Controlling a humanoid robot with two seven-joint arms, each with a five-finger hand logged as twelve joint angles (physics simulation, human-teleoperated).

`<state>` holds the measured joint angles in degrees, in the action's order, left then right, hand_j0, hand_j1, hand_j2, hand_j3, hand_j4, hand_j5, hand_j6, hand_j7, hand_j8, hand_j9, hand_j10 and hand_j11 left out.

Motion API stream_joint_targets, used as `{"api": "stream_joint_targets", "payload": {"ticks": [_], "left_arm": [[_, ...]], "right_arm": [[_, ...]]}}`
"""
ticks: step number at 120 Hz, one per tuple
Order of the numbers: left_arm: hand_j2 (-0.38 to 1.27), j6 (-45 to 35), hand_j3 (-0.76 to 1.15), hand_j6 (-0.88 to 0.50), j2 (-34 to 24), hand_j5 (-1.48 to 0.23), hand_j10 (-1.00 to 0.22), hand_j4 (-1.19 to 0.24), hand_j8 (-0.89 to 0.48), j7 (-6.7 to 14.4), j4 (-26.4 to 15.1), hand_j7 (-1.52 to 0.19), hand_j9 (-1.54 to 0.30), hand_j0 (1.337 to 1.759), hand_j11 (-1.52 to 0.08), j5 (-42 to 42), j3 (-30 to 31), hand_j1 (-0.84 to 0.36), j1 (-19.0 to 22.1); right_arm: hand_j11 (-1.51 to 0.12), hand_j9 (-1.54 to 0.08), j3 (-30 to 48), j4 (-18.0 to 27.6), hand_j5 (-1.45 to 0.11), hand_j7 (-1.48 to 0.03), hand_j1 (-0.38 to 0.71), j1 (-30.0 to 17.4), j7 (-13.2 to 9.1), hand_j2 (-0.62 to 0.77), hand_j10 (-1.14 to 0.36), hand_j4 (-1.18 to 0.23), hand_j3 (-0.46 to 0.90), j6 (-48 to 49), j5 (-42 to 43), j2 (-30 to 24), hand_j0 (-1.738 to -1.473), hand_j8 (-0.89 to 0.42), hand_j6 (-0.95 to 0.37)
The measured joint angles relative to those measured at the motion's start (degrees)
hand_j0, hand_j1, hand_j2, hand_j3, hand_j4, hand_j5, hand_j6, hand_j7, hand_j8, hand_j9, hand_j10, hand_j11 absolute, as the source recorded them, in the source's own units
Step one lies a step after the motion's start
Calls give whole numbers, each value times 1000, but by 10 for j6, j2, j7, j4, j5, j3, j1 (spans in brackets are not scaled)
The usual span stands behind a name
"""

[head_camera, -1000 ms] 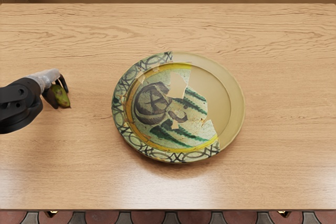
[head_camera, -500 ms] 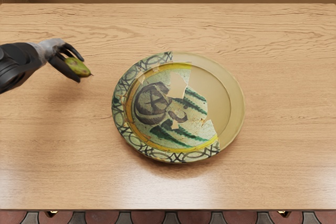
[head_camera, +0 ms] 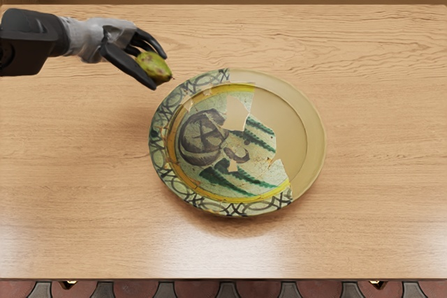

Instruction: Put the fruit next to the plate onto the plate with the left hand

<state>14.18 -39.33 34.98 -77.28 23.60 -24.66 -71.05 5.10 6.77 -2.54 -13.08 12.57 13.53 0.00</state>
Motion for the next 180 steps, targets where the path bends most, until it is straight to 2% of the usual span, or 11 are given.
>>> {"api": "stream_joint_targets", "payload": {"ticks": [7, 19, 27, 43, 53, 92, 100, 115, 129, 156, 180], "left_arm": [[213, 10, 0, -395, 19, -890, -693, -639, -418, 0, 0, -870, -879, 1655, -874, -6, -3, -260, -4], [322, 18, 0, -384, 50, -898, -682, -638, -408, 0, -1, -874, -874, 1656, -873, -13, -5, -276, -3], [258, 20, 0, -382, 63, -895, -681, -637, -406, 0, -1, -874, -875, 1655, -877, -13, -5, -277, 2], [316, 21, 0, -360, 101, -902, -672, -617, -390, 0, 0, -883, -881, 1655, -886, -15, 0, -304, 11], [324, 22, 0, -347, 124, -912, -666, -607, -381, 0, 0, -892, -887, 1655, -893, -14, 4, -311, 35], [321, 22, 0, -320, 153, -926, -637, -575, -357, 0, 1, -902, -893, 1653, -904, -9, 15, -334, 59], [274, 22, 0, -324, 154, -799, -558, -532, -354, 0, 1, -779, -773, 1655, -781, -7, 22, -263, 52], [153, 22, 0, -196, 150, -459, -322, -308, -212, 0, 2, -448, -445, 1656, -449, -6, 30, -6, 43], [88, 23, 0, -117, 135, -267, -189, -181, -126, 0, 2, -261, -259, 1657, -262, -10, 27, 141, 27], [31, 160, 0, -49, 67, -100, -72, -70, -51, 0, 3, -98, -98, 1658, -99, -113, -38, 269, 40], [13, 201, 0, -25, 6, -46, -33, -32, -26, 0, 8, -45, -45, 1658, -45, -225, -59, 312, 96]], "right_arm": [[-29, -29, 0, 0, -29, -29, -322, 0, 0, -4, -22, -22, 0, 0, 0, 0, -1658, -22, -22], [-29, -29, 0, 0, -29, -29, -322, 0, 0, -4, -22, -22, 0, 0, 0, 0, -1658, -22, -22], [-29, -29, 0, 0, -29, -29, -322, 0, 0, -4, -22, -22, 0, 0, 0, 0, -1658, -22, -22], [-29, -29, 0, 0, -29, -29, -322, 0, 0, -4, -22, -22, 0, 0, 0, 0, -1658, -22, -22], [-29, -29, 0, 0, -29, -29, -322, 0, 0, -4, -22, -22, 0, 0, 0, 0, -1658, -22, -22], [-29, -29, 0, 0, -29, -29, -322, 0, 0, -4, -22, -22, 0, 0, 0, 0, -1658, -22, -22], [-29, -29, 0, 0, -29, -29, -322, 0, 0, -4, -22, -22, 0, 0, 0, 0, -1658, -22, -22], [-29, -29, 0, 0, -29, -29, -322, 0, 0, -4, -22, -22, 0, 0, 0, 0, -1658, -22, -22], [-29, -29, 0, 0, -29, -29, -322, 0, 0, -4, -22, -22, 0, 0, 0, 0, -1658, -22, -22], [-29, -29, 0, 0, -29, -29, -322, 0, 0, -4, -22, -22, 0, 0, 0, 0, -1658, -22, -22], [-29, -29, 0, 0, -29, -29, -322, 0, 0, -4, -22, -22, 0, 0, 0, 0, -1658, -22, -22]]}}
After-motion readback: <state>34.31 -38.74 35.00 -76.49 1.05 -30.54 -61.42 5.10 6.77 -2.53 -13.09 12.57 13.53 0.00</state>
